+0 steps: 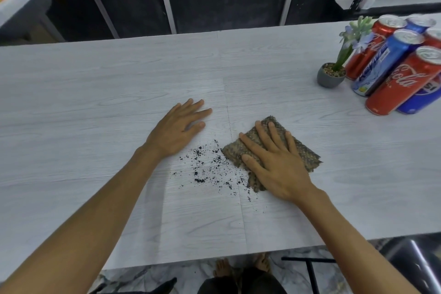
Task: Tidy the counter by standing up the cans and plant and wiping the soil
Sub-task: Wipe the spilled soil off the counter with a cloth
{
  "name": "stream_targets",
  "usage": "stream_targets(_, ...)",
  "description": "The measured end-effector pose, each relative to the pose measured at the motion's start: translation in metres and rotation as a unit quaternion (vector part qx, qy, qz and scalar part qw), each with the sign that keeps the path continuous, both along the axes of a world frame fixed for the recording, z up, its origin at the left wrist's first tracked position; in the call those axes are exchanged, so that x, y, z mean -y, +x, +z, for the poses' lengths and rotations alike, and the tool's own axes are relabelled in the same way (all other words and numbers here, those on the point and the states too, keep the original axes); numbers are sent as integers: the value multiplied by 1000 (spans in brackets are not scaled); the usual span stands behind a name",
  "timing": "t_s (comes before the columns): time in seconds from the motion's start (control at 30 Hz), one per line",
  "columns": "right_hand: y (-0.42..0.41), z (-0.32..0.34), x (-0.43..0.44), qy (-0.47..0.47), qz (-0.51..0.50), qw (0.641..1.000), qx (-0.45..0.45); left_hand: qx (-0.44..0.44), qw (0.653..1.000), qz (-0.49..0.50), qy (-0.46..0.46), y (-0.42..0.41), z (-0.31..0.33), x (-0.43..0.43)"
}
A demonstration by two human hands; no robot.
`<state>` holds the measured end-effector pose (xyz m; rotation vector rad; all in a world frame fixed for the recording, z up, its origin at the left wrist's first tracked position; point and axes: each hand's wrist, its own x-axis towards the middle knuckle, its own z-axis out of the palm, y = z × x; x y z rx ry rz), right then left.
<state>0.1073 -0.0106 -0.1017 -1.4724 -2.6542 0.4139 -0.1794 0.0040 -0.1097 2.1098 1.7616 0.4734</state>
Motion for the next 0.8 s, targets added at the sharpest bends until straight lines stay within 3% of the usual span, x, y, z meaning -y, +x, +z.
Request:
stream_targets(0.17, 20, 1, -2, 15, 34, 999, -38, 1, 1000, 1, 0, -1, -1, 0)
stream_targets(0.27, 20, -2, -3, 31, 13, 992, -126, 4, 1000, 2, 0, -1, 0, 0)
stream_targets(0.4, 20, 16, 1, -108, -65, 958, -257, 9, 1000, 4, 1, -1, 1, 0)
stream_targets(0.5, 17, 32, 11, -167, -36, 936, -307, 13, 1000, 6, 0, 0, 1, 0)
stream_targets(0.57, 10, 28, 20, -188, 24, 946, -262, 15, 1000, 7, -1, 0, 1, -1)
stream_targets(0.63, 6, 16, 26, -144, 64, 975, -155, 15, 1000, 7, -2, -1, 0, -1)
stream_targets(0.7, 3, 10, 30, -72, 61, 994, -60, 16, 1000, 6, -2, -1, 0, -1)
stream_targets(0.8, -1, 8, 21, -37, 23, 999, -25, 15, 1000, 7, -2, 0, 0, -1)
